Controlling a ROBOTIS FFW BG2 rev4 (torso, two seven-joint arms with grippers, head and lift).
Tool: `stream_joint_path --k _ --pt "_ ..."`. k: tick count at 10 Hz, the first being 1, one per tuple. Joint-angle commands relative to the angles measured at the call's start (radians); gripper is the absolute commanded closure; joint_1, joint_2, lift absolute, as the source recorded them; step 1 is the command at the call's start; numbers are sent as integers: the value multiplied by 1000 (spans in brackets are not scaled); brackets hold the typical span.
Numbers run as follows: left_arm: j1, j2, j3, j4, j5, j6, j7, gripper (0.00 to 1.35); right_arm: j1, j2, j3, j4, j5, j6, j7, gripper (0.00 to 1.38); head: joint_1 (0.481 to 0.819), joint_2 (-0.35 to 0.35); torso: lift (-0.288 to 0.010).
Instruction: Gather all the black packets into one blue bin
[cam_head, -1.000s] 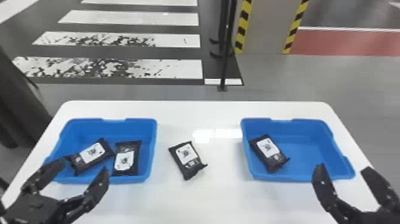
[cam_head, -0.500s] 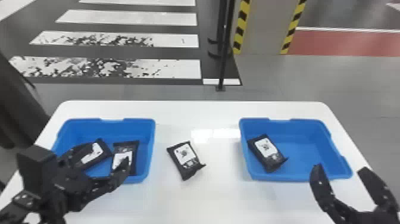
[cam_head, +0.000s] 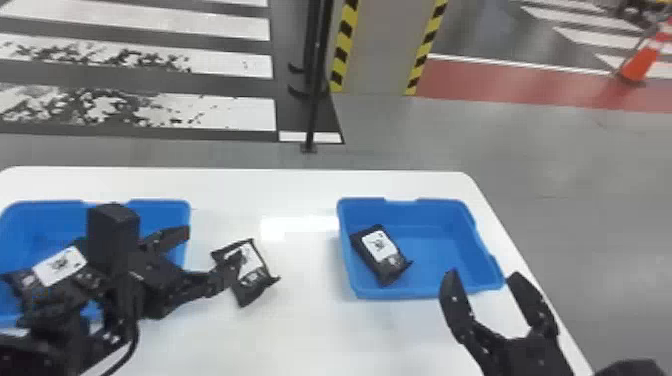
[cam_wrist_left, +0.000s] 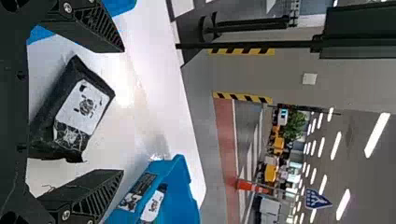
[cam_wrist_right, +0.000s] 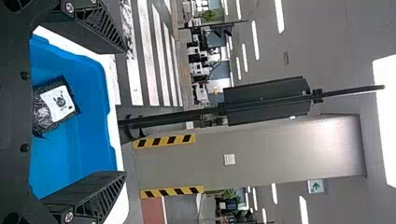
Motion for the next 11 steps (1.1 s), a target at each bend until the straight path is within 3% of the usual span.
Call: stream_joint_path --k 1,4,6,8,11 --pt "-98 -12 -39 74 -30 92 4 104 -5 3 5 3 -3 0 1 93 695 -249 -110" --pt "-240 -47 -59 217 -98 166 12 101 -2 1 5 3 -9 0 3 93 695 -238 -110" --pt "-319 -47 -128 268 -131 193 11 99 -5 0 7 3 -9 0 4 93 695 -237 -110" --pt "-334 -42 -160 278 -139 306 1 99 -2 0 9 3 -11 0 6 93 695 -253 -110" --pt "-432 -27 -306 396 -129 313 -25 85 -7 0 13 8 -15 0 6 93 695 -271 -110"
